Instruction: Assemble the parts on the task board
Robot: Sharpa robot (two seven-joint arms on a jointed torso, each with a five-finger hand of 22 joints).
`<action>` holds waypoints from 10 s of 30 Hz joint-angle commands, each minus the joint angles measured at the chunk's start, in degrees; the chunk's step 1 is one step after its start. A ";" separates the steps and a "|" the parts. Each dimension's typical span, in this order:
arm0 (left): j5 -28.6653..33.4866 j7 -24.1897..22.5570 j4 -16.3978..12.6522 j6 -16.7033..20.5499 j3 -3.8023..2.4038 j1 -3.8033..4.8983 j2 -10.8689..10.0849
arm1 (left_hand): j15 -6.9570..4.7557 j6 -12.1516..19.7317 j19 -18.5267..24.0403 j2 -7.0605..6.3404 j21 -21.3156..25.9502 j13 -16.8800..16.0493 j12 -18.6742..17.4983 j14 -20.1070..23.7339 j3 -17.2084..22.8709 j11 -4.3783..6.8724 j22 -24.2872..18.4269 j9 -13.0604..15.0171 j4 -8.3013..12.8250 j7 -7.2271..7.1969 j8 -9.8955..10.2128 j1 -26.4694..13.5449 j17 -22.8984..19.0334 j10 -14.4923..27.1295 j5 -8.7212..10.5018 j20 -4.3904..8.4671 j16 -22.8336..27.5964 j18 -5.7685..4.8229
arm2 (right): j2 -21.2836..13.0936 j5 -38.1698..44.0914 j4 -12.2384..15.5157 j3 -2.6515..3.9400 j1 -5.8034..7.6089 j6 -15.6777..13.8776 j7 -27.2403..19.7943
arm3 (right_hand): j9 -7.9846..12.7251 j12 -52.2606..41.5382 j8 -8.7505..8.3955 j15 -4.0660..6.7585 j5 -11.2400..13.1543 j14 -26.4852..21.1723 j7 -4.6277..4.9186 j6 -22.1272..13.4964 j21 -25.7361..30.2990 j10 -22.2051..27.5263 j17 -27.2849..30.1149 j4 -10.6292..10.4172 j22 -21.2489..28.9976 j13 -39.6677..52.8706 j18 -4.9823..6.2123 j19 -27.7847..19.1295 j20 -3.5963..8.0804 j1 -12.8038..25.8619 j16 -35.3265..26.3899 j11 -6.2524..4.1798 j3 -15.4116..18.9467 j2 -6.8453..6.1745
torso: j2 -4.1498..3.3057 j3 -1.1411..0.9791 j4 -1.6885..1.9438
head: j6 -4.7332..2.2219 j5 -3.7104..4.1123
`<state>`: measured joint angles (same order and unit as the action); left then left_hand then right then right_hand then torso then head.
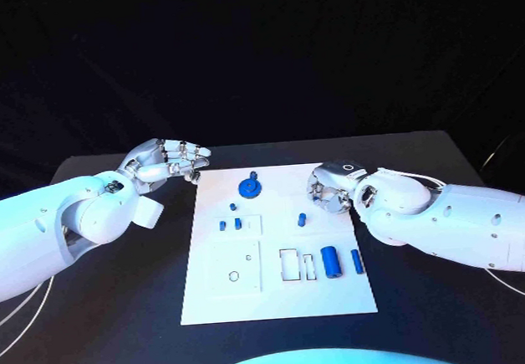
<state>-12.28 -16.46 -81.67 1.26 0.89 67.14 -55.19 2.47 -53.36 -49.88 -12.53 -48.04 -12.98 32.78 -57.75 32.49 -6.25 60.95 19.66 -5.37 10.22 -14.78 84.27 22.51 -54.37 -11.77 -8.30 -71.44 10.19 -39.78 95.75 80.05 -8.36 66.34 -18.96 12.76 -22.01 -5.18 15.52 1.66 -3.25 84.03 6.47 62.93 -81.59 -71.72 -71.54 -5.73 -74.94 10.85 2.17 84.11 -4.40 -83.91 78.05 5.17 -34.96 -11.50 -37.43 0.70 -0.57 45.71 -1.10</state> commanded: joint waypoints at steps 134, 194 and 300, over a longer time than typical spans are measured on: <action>1.74 0.68 1.40 -0.09 0.02 0.06 4.32 | 0.13 1.14 -0.56 0.13 0.96 0.21 0.30 0.03 -0.37 -0.23 -0.55 0.05 0.41 0.03 -0.28 -1.08 0.34 1.17 0.02 0.01 -0.03 0.29 | 10.57 -0.22 10.01 -1.60 -6.49 -1.84 2.02 | -0.90 1.75 -1.93 -1.22 -0.08 2.16 1.53 -3.28 2.14 1.28 1.42 4.08 -12.23 -1.60 -0.14 2.52 -0.66 6.42 -0.50 -0.92 -1.74 -1.12 | 0.06 0.12 0.02 | 3.35 -8.54; 1.75 0.94 1.70 -0.76 0.14 0.02 3.60 | 0.13 1.19 -0.60 0.23 1.09 0.23 0.41 0.05 -0.34 -0.22 -0.65 0.08 0.50 0.01 -0.36 -1.10 0.43 1.17 0.04 -0.02 -0.03 0.31 | -5.19 -10.53 11.80 0.27 -0.12 3.29 -4.16 | 1.51 -6.14 -8.05 -1.70 -0.22 1.77 1.18 -5.79 3.91 9.43 3.28 -0.33 -11.93 -5.46 0.12 2.69 -1.44 2.67 0.29 -0.44 15.73 -0.01 | 0.17 0.15 -0.12 | 1.64 -5.63; 2.10 1.12 2.27 -0.76 0.15 -0.14 5.14 | 0.16 1.57 -0.80 0.58 1.40 0.28 0.70 -0.01 -0.28 -0.24 -0.90 0.11 0.46 0.08 -0.44 -1.44 0.67 1.23 0.00 -0.07 -0.03 0.32 | 10.80 -4.62 12.80 -0.83 -7.05 -2.72 -4.76 | -1.73 -5.64 -4.72 0.45 -0.16 1.79 0.25 0.88 -2.13 -3.23 4.36 6.12 -13.48 -2.18 -0.97 4.23 0.66 2.90 0.89 -2.89 -2.70 2.21 | 0.20 0.15 -0.15 | 3.35 -9.08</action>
<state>-10.61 -15.03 -79.34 1.39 1.07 66.99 -50.17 2.47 -52.12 -50.28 -12.08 -46.87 -12.77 33.27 -57.74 32.17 -6.55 60.14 19.71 -5.05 10.23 -15.12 83.36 23.09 -53.66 -11.77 -8.30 -71.43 10.18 -29.12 90.26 93.05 -9.16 59.37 -23.55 8.20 -23.65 -8.86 10.63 1.61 -3.29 84.06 6.43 63.58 -83.96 -69.71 -67.25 -2.10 -74.91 4.92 2.15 83.90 -4.20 -80.92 79.05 7.16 -35.26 -10.02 -37.25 0.83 -0.73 48.92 -10.17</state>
